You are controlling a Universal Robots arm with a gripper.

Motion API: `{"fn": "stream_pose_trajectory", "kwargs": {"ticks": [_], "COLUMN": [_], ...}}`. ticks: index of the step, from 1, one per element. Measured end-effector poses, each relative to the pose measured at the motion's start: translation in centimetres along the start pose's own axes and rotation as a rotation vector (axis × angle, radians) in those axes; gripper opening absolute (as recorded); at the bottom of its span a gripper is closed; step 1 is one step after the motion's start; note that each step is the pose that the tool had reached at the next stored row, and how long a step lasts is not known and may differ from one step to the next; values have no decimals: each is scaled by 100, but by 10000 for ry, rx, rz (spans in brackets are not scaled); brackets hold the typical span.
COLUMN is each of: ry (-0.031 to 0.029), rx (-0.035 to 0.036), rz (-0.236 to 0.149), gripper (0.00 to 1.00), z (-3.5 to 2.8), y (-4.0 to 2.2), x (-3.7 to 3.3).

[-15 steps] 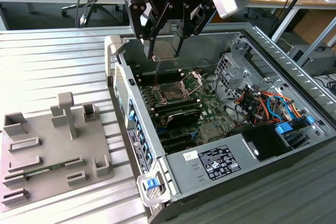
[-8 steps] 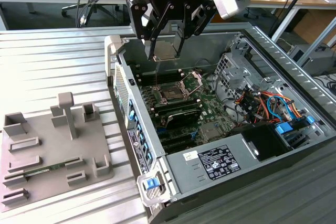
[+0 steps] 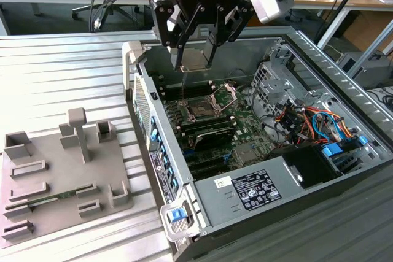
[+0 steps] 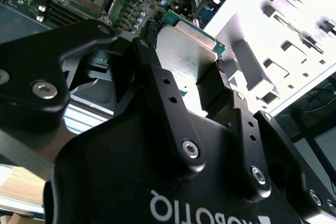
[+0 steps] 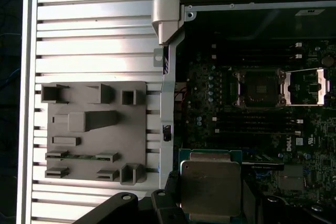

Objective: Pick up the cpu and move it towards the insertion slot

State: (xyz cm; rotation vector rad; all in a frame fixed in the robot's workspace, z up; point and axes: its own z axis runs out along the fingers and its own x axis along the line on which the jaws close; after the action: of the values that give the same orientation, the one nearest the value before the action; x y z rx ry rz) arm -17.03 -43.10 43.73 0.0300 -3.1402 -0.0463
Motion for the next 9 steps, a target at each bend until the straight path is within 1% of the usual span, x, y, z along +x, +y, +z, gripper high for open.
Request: {"fn": "stream_pose_trajectory", "kwargs": {"ticks": [9], "ry": [1], "rx": [1], "rz": [0], "gripper": [55], "z": [9], "y": [-1], "x": [-22]}}
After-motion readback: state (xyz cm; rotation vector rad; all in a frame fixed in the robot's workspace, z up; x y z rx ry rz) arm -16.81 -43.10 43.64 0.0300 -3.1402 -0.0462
